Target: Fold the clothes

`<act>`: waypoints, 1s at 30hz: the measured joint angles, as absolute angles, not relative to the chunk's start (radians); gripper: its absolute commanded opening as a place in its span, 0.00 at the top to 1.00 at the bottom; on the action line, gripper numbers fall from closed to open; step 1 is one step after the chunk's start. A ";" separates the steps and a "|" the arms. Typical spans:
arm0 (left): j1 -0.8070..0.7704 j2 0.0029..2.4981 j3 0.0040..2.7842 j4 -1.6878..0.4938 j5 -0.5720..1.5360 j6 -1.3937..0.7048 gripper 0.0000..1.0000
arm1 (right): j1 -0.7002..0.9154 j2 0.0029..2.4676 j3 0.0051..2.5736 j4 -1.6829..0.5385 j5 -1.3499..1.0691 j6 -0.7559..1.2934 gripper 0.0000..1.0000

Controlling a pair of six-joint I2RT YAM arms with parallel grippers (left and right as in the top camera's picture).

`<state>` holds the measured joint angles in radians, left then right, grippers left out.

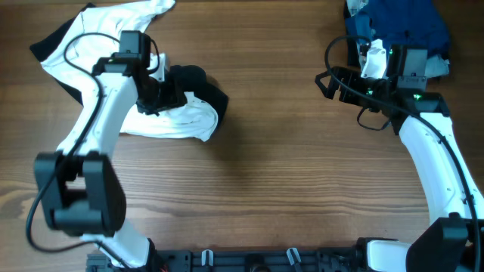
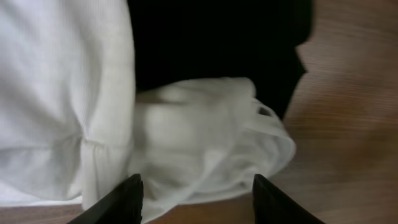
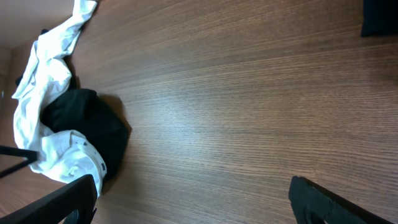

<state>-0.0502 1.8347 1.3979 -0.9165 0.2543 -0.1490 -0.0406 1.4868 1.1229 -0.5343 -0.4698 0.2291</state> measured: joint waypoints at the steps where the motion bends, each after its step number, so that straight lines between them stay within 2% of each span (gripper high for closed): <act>1: -0.050 1.852 1.398 -0.916 0.245 -0.153 0.45 | -0.041 1.487 1.123 -0.535 -0.469 0.229 0.00; 9: -0.050 1.870 1.398 -0.902 0.202 -0.206 0.44 | -0.041 1.487 1.123 -0.533 -0.459 0.229 0.01; 18: -0.050 1.690 1.399 -0.928 0.083 -0.292 0.47 | -0.041 1.487 1.123 -0.532 -0.458 0.229 0.00; 30: -0.050 1.823 1.399 -0.939 0.042 -0.306 0.47 | -0.041 1.487 1.123 -0.536 -0.458 0.229 0.00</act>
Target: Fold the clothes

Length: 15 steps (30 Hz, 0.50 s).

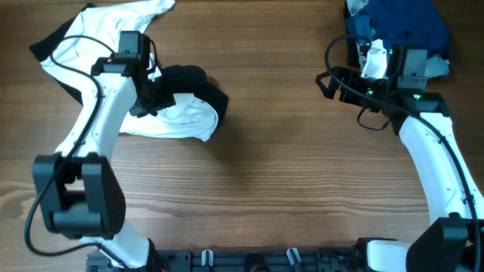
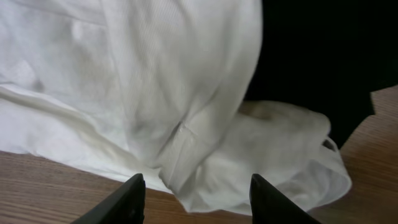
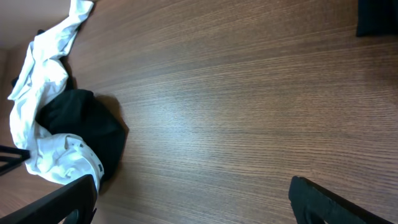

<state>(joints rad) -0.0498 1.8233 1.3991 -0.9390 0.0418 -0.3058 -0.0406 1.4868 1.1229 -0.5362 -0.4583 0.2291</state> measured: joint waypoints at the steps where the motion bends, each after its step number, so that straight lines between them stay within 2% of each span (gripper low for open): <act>1: -0.050 1.836 1.399 -0.939 0.041 -0.306 0.48 | -0.041 1.487 1.123 -0.536 -0.458 0.229 0.00; 4: -0.050 1.861 1.399 -0.937 0.041 -0.308 0.59 | -0.041 1.487 1.123 -0.536 -0.458 0.229 0.00; 7: -0.050 1.875 1.399 -0.921 0.041 -0.313 0.82 | -0.041 1.487 1.123 -0.536 -0.458 0.229 0.01; 8: -0.050 1.878 1.399 -0.915 0.041 -0.319 0.93 | -0.041 1.487 1.123 -0.536 -0.458 0.229 0.00; 9: -0.050 1.880 1.399 -0.913 0.041 -0.314 0.96 | -0.041 1.487 1.123 -0.536 -0.458 0.229 0.01; 15: -0.050 1.881 1.400 -0.899 0.039 -0.321 0.96 | -0.041 1.487 1.123 -0.536 -0.458 0.229 0.00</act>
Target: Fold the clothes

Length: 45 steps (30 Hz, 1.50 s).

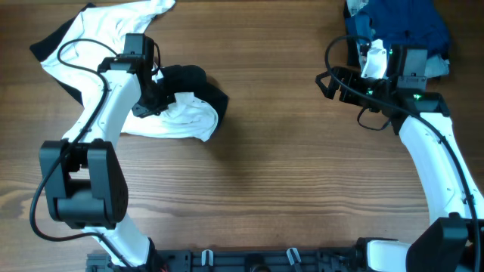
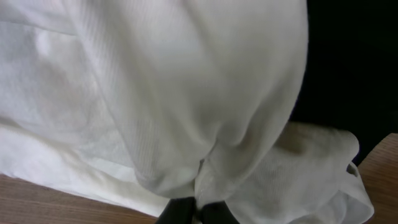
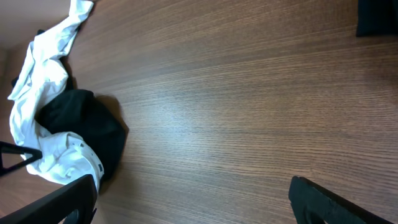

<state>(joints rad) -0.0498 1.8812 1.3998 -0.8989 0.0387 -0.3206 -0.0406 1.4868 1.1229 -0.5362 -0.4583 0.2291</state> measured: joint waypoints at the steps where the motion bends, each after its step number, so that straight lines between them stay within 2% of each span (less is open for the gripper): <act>1: -0.050 1.881 1.402 -0.899 0.043 -0.321 0.96 | -0.041 1.487 1.123 -0.536 -0.458 0.229 0.00; 4: -0.050 1.880 1.430 -0.907 0.054 -0.321 0.96 | -0.041 1.487 1.123 -0.536 -0.458 0.229 0.00; 12: -0.050 1.702 1.781 -0.899 0.104 -0.320 0.96 | -0.041 1.487 1.123 -0.536 -0.458 0.229 0.00; 17: -0.056 1.573 1.900 -0.776 0.205 -0.321 0.96 | -0.041 1.487 1.123 -0.536 -0.458 0.229 0.04; 27: -0.234 1.578 1.917 -0.373 0.287 -0.381 0.96 | -0.043 1.466 1.123 -0.537 -0.546 0.217 0.04; 36: -0.393 1.599 1.917 -0.088 0.242 -0.421 0.96 | -0.102 1.192 1.124 -0.563 -0.604 0.203 0.00; 40: -0.465 1.641 1.917 -0.043 0.206 -0.425 0.96 | -0.208 1.077 1.133 -0.645 -0.602 0.199 0.00; 45: -0.505 1.724 1.917 -0.022 0.191 -0.425 0.96 | -0.295 1.047 1.133 -0.703 -0.598 0.184 0.00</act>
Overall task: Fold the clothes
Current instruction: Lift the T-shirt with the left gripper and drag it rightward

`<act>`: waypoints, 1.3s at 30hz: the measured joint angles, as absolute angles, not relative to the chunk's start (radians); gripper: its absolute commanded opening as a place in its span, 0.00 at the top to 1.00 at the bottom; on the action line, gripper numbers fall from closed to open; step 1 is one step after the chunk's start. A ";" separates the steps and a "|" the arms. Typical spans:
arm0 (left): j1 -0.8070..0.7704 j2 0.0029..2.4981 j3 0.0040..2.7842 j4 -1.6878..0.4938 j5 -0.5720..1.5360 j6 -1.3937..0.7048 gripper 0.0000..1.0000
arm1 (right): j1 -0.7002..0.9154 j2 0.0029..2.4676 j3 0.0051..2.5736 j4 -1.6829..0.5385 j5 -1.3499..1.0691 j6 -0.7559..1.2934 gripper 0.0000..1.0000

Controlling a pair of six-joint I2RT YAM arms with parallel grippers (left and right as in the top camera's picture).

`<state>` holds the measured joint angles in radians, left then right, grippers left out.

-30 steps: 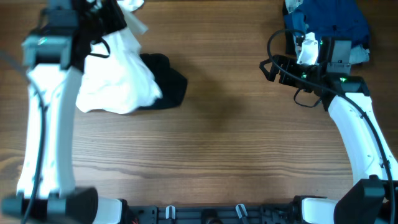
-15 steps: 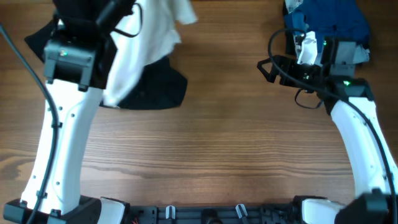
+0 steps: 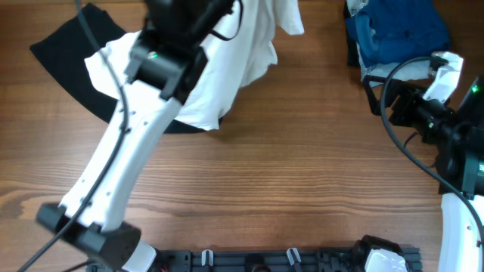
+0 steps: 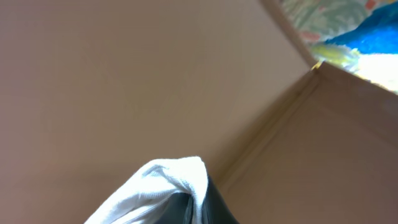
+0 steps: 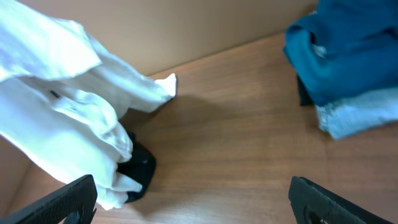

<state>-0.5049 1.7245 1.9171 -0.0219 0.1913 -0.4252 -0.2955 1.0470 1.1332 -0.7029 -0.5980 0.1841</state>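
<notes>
A white garment [image 3: 227, 68] hangs lifted above the table, its lower part draped over the table's far left. My left gripper [image 4: 198, 208] is raised high and shut on a fold of that white garment [image 4: 163, 186]. A black garment [image 3: 64, 45] lies flat on the table under and beside it. In the right wrist view the white garment [image 5: 68, 106] hangs at the left with the black garment [image 5: 138, 171] below it. My right gripper [image 5: 193, 202] is open with nothing between its fingers, off at the right side of the table.
A pile of blue clothes [image 3: 397, 26] sits at the far right corner, also in the right wrist view as blue clothes [image 5: 348, 53]. A brown wall [image 4: 124, 81] backs the wooden table [image 3: 302, 174].
My left gripper, shut on the white garment down on the table, is now high up with the garment hanging from it. The right arm has drawn back to the right.
My left gripper stood open over the bunched white fabric beside the black garment, then open over a white fold, then shut on that fold. Now the white garment hangs lifted, and the black garment lies spread out underneath. The right gripper stayed open throughout.
</notes>
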 measured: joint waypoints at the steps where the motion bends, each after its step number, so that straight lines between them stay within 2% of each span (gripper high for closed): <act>1: -0.512 1.744 1.917 -0.009 0.187 -0.425 0.96 | -0.304 1.047 1.133 -0.712 -0.598 0.181 0.00; 13: -0.652 2.004 1.917 0.113 0.180 -0.426 0.96 | -0.400 1.047 1.133 -0.735 -0.567 0.177 0.00; 14: -0.663 2.017 1.917 0.118 0.180 -0.426 0.69 | -0.410 1.047 1.133 -0.735 -0.565 0.177 0.01; 15: -0.672 2.028 1.917 0.122 0.180 -0.426 0.13 | -0.416 1.047 1.133 -0.735 -0.564 0.177 0.00; 16: -0.681 2.037 1.917 0.125 0.180 -0.424 0.00 | -0.426 1.047 1.133 -0.736 -0.563 0.177 0.01; 24: -0.704 2.044 1.917 0.073 0.169 -0.428 0.00 | -0.442 1.047 1.133 -0.742 -0.556 0.177 0.00; 30: -0.574 1.986 1.917 -0.238 0.170 -0.416 0.00 | -0.442 1.047 1.133 -0.743 -0.553 0.177 0.00; 34: -0.454 1.900 1.917 -0.300 0.218 -0.382 0.00 | -0.442 1.048 1.133 -0.739 -0.553 0.177 0.01; 39: -0.437 1.842 1.923 -0.373 0.268 -0.344 0.00 | -0.442 1.052 1.133 -0.743 -0.553 0.177 0.00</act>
<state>-0.4374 1.8416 1.9228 -0.3733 0.2680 -0.3439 -0.4423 1.0515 1.1332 -0.7429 -0.5526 0.1772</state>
